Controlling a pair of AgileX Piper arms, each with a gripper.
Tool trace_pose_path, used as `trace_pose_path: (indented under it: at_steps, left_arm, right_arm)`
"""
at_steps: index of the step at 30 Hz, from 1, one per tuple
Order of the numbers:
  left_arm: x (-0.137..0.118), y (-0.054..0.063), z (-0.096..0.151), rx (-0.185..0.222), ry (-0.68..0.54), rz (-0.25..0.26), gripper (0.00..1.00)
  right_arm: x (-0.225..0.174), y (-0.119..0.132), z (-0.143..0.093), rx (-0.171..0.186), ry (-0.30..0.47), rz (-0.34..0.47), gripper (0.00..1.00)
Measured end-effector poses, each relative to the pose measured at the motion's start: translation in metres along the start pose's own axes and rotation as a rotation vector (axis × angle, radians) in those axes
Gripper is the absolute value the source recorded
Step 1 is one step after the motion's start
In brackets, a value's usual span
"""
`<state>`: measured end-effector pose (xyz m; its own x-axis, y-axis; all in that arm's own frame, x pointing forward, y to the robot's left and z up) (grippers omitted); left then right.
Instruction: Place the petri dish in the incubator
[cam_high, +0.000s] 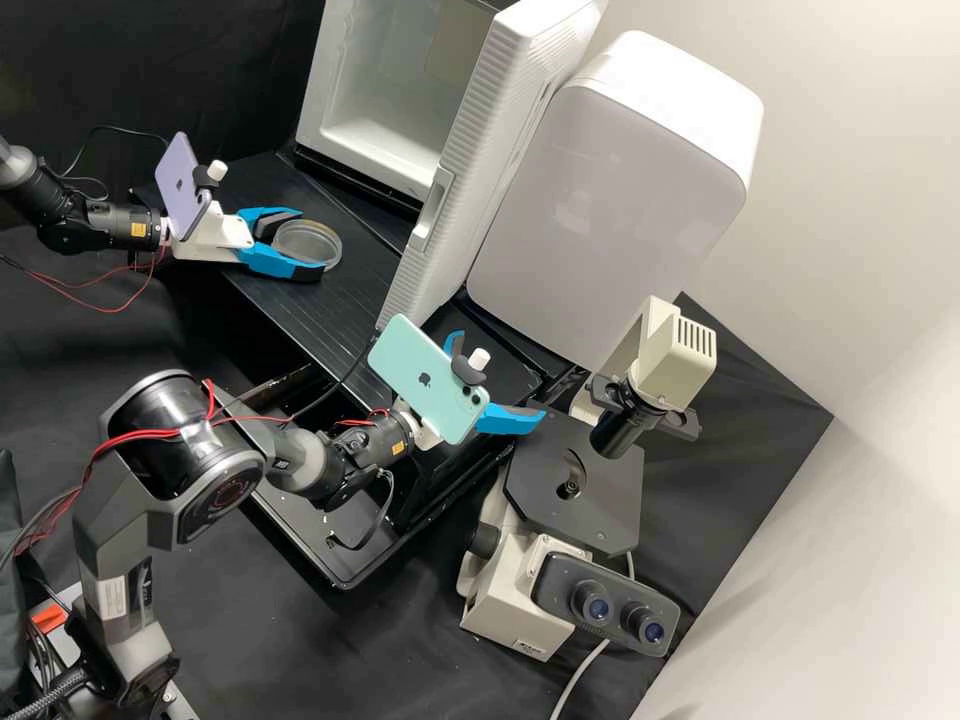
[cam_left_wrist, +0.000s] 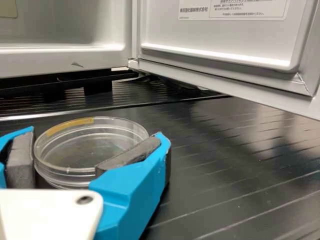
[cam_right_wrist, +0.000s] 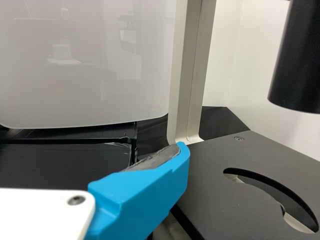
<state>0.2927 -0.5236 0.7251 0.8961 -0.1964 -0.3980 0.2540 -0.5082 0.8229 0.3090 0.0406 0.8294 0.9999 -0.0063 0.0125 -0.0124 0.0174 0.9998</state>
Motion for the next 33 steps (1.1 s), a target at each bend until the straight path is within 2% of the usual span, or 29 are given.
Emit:
trace_pose_path:
  at_steps: [23,27,33]
  left_arm:
    - [0.000,0.001,-0.001,0.000,0.005,0.000,0.00]
    - [0.001,0.009,-0.003,0.002,0.025,-0.014,0.00]
    - [-0.001,0.026,-0.003,0.019,0.051,-0.019,0.00]
  right_arm:
    - [0.000,0.000,0.000,0.000,0.000,0.000,1.00]
    - [0.000,0.000,0.000,0.000,0.000,0.000,1.00]
    - [0.000,0.000,0.000,0.000,0.000,0.000,1.00]
